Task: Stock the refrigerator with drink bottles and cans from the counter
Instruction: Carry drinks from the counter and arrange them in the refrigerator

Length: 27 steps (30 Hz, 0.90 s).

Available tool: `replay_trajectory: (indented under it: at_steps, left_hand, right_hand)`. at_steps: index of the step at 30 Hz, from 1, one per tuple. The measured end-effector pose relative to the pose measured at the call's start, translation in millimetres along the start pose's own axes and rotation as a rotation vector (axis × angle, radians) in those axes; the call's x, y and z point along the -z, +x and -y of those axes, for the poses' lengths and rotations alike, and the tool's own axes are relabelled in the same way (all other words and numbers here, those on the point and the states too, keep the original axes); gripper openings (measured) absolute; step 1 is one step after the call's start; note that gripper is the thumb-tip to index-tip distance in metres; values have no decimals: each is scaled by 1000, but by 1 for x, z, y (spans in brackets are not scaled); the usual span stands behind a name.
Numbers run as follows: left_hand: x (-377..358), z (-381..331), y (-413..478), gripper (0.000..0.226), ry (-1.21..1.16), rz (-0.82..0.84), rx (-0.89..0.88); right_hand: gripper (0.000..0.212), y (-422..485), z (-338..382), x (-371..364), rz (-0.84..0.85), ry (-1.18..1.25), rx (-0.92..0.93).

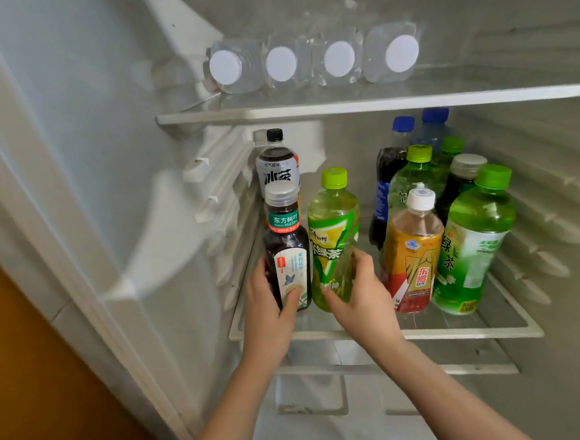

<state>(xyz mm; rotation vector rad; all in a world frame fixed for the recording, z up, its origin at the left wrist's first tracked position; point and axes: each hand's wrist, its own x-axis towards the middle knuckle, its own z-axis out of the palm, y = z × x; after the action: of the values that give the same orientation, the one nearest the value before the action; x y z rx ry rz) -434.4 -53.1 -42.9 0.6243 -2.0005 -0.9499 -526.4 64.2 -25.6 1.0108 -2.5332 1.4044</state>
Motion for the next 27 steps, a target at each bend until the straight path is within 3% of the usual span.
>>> replay_trajectory:
  at_steps: [15, 17, 20, 22, 27]
  left_hand:
    - [-20, 3, 74, 64, -79, 2, 209]
    - [-19, 1, 73, 66, -84, 16, 253]
    - [-15, -4, 64, 68, -114, 1, 322]
    - [-11, -9, 51, 68, -132, -48, 272]
    - [2, -16, -10, 55, -281, -44, 63]
  right_hand:
    - [56, 78, 10, -42, 50, 34, -83]
    - [64, 74, 12, -41, 84, 48, -122]
    - [95, 62, 19, -36, 167, 131, -169]
    - [102, 49, 26, -31, 156, 169, -116]
    - [68, -13, 27, -7, 149, -87, 111]
